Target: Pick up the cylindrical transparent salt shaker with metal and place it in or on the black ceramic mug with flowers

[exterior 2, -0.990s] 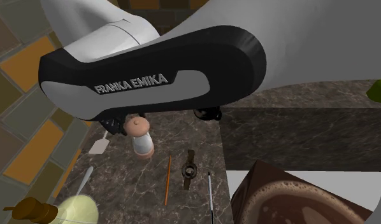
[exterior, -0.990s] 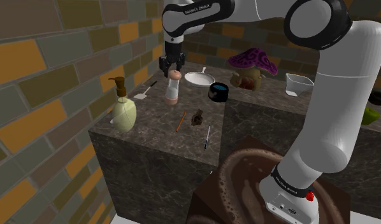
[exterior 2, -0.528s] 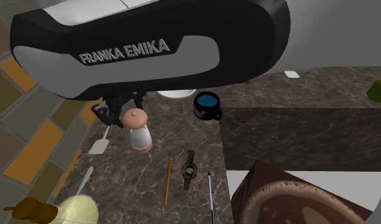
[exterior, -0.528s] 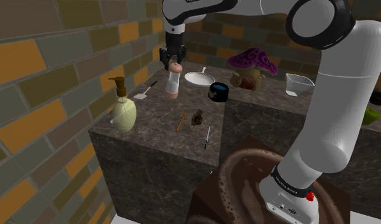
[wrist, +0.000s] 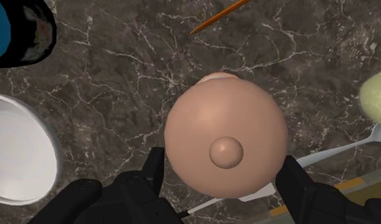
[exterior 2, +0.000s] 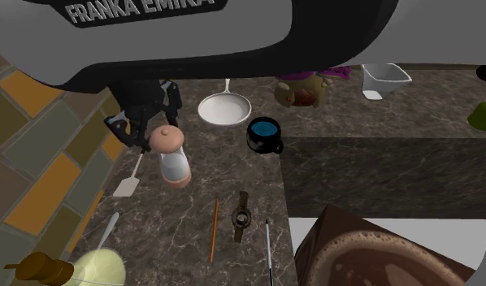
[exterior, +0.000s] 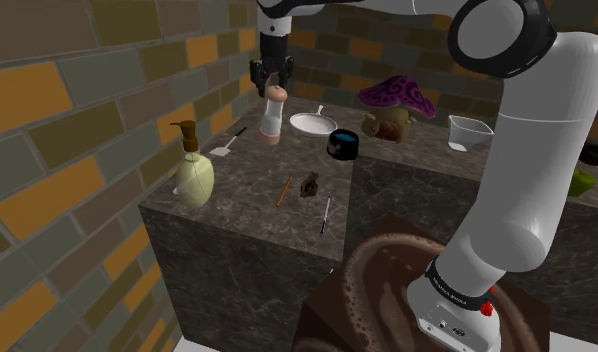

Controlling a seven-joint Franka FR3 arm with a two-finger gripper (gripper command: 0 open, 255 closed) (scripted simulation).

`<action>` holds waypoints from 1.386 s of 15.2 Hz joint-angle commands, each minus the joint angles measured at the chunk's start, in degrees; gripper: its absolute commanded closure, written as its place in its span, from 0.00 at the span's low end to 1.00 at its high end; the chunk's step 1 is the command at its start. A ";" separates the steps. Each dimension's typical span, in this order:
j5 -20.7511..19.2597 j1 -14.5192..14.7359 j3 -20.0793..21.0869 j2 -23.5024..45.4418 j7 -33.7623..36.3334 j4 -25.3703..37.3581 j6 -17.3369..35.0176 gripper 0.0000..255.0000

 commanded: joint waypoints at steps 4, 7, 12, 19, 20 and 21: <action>0.04 0.06 0.01 0.44 -0.27 4.65 -4.22 1.00; 0.23 -0.72 -0.36 -0.13 -1.51 5.31 -5.36 1.00; 1.05 -4.65 -2.43 -3.29 -7.51 2.63 -5.43 1.00; 2.15 -10.09 -5.67 -5.18 -16.26 2.51 -6.70 1.00; 2.33 -10.87 -6.17 -5.20 -17.54 2.83 -6.98 1.00; 2.51 -11.66 -6.65 -5.16 -18.82 3.24 -7.29 1.00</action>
